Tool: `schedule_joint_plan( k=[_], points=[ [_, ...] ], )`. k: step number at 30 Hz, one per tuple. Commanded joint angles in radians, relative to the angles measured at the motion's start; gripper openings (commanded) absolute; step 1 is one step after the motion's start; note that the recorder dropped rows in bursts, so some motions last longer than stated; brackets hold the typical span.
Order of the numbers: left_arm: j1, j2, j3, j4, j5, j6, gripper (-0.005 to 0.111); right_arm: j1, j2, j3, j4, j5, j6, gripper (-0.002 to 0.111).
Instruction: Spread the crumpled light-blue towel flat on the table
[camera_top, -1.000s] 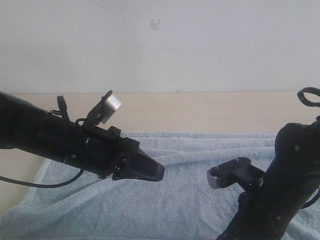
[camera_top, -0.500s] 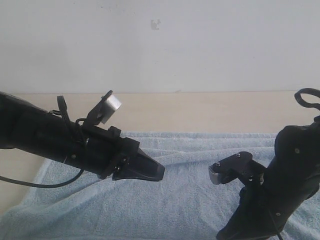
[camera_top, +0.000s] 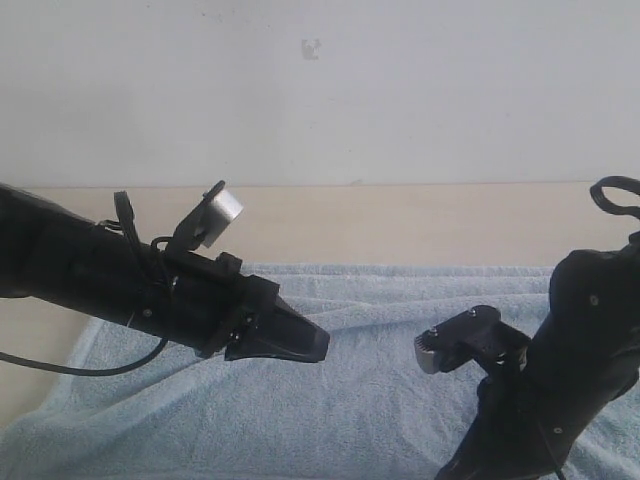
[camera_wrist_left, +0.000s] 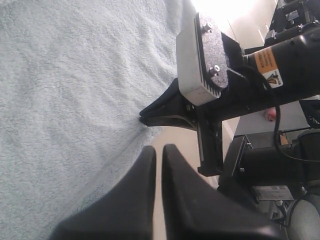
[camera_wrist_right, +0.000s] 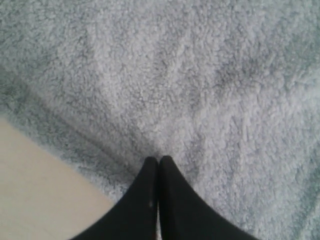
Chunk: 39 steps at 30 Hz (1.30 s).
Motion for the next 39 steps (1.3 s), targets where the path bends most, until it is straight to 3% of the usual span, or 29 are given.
schedule_joint_plan(
  k=[1,8,14,20,26,31,33,34,35,39],
  points=[
    [-0.008,-0.001,0.003,-0.015,0.01,0.006,0.004,0.002,-0.001,-0.001,0.037,0.049,-0.042,0.0],
    [-0.008,-0.001,0.003,-0.015,0.01,0.006,0.004,0.002,0.021,-0.001,0.091,0.102,-0.093,0.0],
    [-0.008,-0.001,0.003,-0.001,0.012,0.006,0.004,0.002,0.038,-0.001,0.091,-0.019,-0.02,0.0],
    [-0.008,-0.001,0.003,-0.007,0.01,0.006,0.004,0.005,0.121,-0.001,0.157,0.088,-0.11,0.0],
    [-0.008,-0.001,0.003,-0.007,0.01,0.006,0.004,0.097,0.12,-0.001,0.202,0.162,-0.131,0.0],
    [-0.008,-0.001,0.003,-0.014,0.01,0.006,0.004,0.149,-0.002,-0.001,0.16,0.094,-0.048,0.0],
    [-0.008,-0.001,0.003,-0.014,0.01,0.006,0.004,0.134,-0.066,-0.001,-0.032,0.078,0.096,0.0],
    [-0.008,-0.001,0.003,-0.014,0.007,0.012,0.004,0.102,-0.107,-0.001,-0.244,0.077,0.307,0.0],
    [-0.008,-0.001,0.003,-0.011,0.0,0.038,0.004,0.083,-0.125,-0.001,-0.331,0.077,0.399,0.0],
    [-0.006,-0.001,0.003,0.081,-0.091,0.099,0.004,-0.103,-0.248,-0.001,-0.735,0.102,0.755,0.0]
  ],
)
